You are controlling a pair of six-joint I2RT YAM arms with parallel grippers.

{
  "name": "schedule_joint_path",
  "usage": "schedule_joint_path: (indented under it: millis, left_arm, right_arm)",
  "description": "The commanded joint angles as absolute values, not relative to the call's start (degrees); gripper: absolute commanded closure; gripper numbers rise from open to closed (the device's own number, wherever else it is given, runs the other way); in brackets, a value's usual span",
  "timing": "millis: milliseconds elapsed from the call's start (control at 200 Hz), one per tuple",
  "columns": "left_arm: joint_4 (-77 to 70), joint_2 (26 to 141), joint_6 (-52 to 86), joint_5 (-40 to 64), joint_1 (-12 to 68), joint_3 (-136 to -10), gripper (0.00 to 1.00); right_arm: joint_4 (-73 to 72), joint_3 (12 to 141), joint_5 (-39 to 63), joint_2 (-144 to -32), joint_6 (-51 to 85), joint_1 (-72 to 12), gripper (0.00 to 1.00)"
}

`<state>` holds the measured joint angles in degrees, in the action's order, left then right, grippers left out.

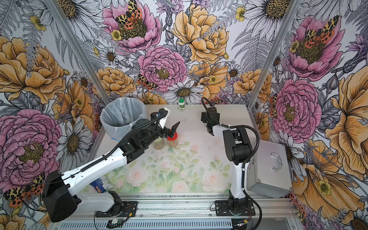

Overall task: Empty moldy peanuts from jars
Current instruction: Place the jar at the center of the board.

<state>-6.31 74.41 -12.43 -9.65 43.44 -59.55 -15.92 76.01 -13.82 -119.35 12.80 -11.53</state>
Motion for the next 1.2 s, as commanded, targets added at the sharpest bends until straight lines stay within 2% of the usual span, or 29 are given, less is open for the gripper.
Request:
schedule_joint_path:
  millis: [0, 100, 450, 1196]
  left_arm:
    - [-7.95, 73.21, -13.44, -9.39, 43.28, -59.32, 0.01]
    - [-8.0, 73.34, -13.74, -9.43, 43.2, -59.3, 0.01]
    - [-8.6, 73.56, -14.08, -9.38, 42.67, -58.8, 0.01]
    - [-9.4, 75.06, -13.8, -9.05, 41.57, -58.18, 0.01]
  right_arm:
    - [-17.16, 78.63, -14.42, -120.16, 13.19, -11.2, 0.15]
    - [-17.07, 78.49, -14.37, -120.13, 13.28, -11.14, 0.11]
    - [-14.85, 78.13, -13.47, -119.27, 13.54, -11.1, 0.04]
    - [-11.05, 71.82, -13.28, -112.08, 16.04, -11.2, 0.02]
